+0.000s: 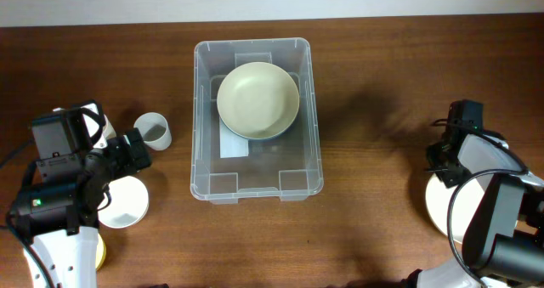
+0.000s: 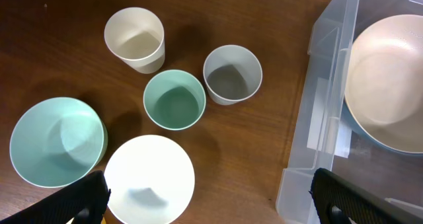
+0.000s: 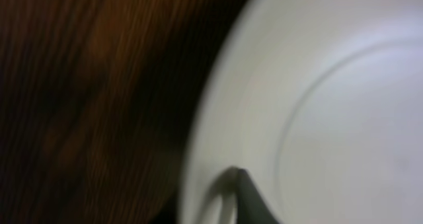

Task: Pack container
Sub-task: 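Release the bowl and move the right gripper to the second cream bowl, then carry the second cream bowl with the right gripper into the bin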

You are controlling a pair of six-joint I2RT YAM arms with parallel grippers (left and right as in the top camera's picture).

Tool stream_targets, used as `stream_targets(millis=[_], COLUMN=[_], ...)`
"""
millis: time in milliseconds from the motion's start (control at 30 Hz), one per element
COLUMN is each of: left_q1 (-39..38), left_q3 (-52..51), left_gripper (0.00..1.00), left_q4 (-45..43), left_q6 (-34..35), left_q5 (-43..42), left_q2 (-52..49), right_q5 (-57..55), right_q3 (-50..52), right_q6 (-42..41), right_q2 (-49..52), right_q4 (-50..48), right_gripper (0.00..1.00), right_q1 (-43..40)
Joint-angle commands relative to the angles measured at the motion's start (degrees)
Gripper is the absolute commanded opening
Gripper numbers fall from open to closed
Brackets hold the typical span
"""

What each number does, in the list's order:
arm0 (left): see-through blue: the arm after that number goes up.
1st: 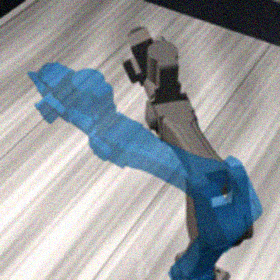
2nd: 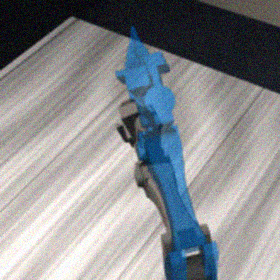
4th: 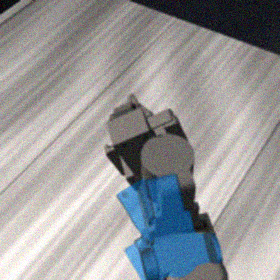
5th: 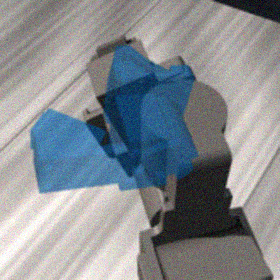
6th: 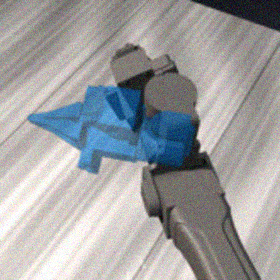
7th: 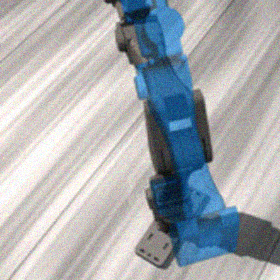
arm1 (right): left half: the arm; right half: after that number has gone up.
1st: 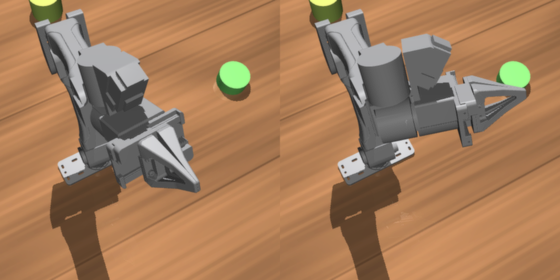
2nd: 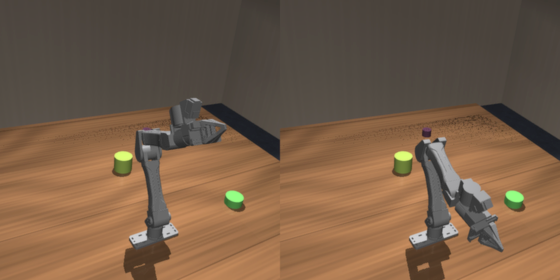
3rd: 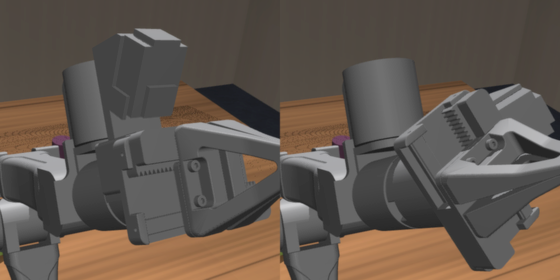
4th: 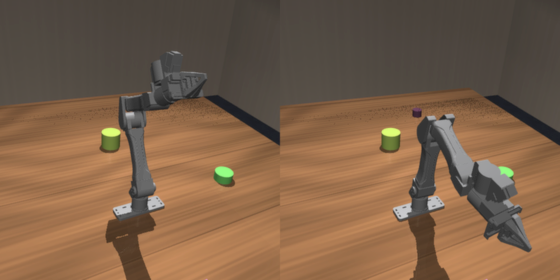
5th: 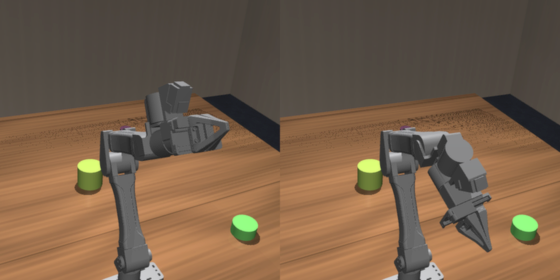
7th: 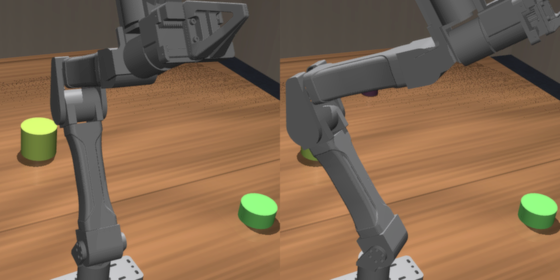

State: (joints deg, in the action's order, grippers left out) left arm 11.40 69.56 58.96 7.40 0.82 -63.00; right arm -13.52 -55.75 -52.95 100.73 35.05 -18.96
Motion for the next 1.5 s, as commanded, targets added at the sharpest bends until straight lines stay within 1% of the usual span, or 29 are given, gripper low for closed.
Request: stream_targets(millis=[0, 367, 500, 633, 700, 800, 967, 1000, 1033, 1067, 1167, 1267, 1300, 1333, 1400, 1467], left_q1=[0.3, 0.3, 0.3, 0.3, 0.3, 0.3, 0.3, 0.3, 0.3, 0.3, 0.3, 0.3, 0.3, 0.3, 0.3, 0.3], left_q3=[1.0, 1.0, 1.0, 1.0, 1.0, 1.0, 1.0, 1.0, 1.0, 1.0, 1.0, 1.0, 1.0, 1.0, 1.0, 1.0], left_gripper=[0.99, 0.99, 0.99, 0.99, 0.99, 0.99, 0.99, 0.99, 1.00, 0.99, 0.99, 0.99, 0.99, 0.99, 0.99, 0.99], left_q4=[-0.2, -0.2, -0.2, -0.2, -0.2, -0.2, -0.2, -0.1, -0.1, -0.1, 0.0, 0.2, 0.2, 0.2, 0.2, 0.2], left_q6=[0.7, 0.7, 0.7, 0.7, 0.7, 0.7, 0.7, 0.7, 0.7, 0.7, 0.7, 0.7, 0.7, 0.7, 0.7, 0.7], left_q5=[-0.7, -0.7, -0.6, -0.7, -0.7, -0.7, -0.7, -0.7, -0.7, -0.7, -0.6, -0.7, -0.7, -0.7, -0.7, -0.6], left_q2=[0.3, 0.3, 0.3, 0.3, 0.3, 0.3, 0.3, 0.3, 0.3, 0.3, 0.3, 0.3, 0.3, 0.3, 0.3, 0.3], right_q5=[2.8, 2.8, 2.6, 2.6, 2.6, 2.6, 2.8, 4.1, 5.1, 7.3, 11.4, 11.8, 11.8, 11.8, 11.8, 11.8], right_q3=[1.6, 1.4, -1.9, -10.0, -15.3, -21.7, -34.1, -38.3, -39.9, -42.4, -47.4, -49.5, -49.5, -49.5, -49.5, -49.5], right_q6=[-1.3, -0.5, 8.0, 17.1, 23.1, 29.3, 44.1, 51.1, 54.4, 60.4, 73.7, 95.5, 97.7, 102.8, 106.4, 107.5], right_q2=[0.9, 0.9, 0.4, -1.2, -1.7, -1.9, -1.9, -1.9, -1.9, -1.9, -1.9, -1.9, -1.9, -1.6, -0.9, 0.2], right_q4=[0.3, -0.5, -0.2, 4.2, 6.8, 10.2, 14.7, 15.6, 15.8, 15.8, 16.7, 16.9, 17.0, 17.1, 17.1, 17.1], right_gripper=[0.04, 0.04, 0.04, 0.04, 0.04, 0.04, 0.04, 0.04, 0.04, 0.04, 0.04, 0.04, 0.04, 0.04, 0.04, 0.04], right_q1=[-0.1, -0.1, 1.2, 4.5, 6.8, 9.7, 17.4, 20.9, 22.3, 25.1, 32.1, 44.0, 45.2, 48.7, 52.2, 54.6])
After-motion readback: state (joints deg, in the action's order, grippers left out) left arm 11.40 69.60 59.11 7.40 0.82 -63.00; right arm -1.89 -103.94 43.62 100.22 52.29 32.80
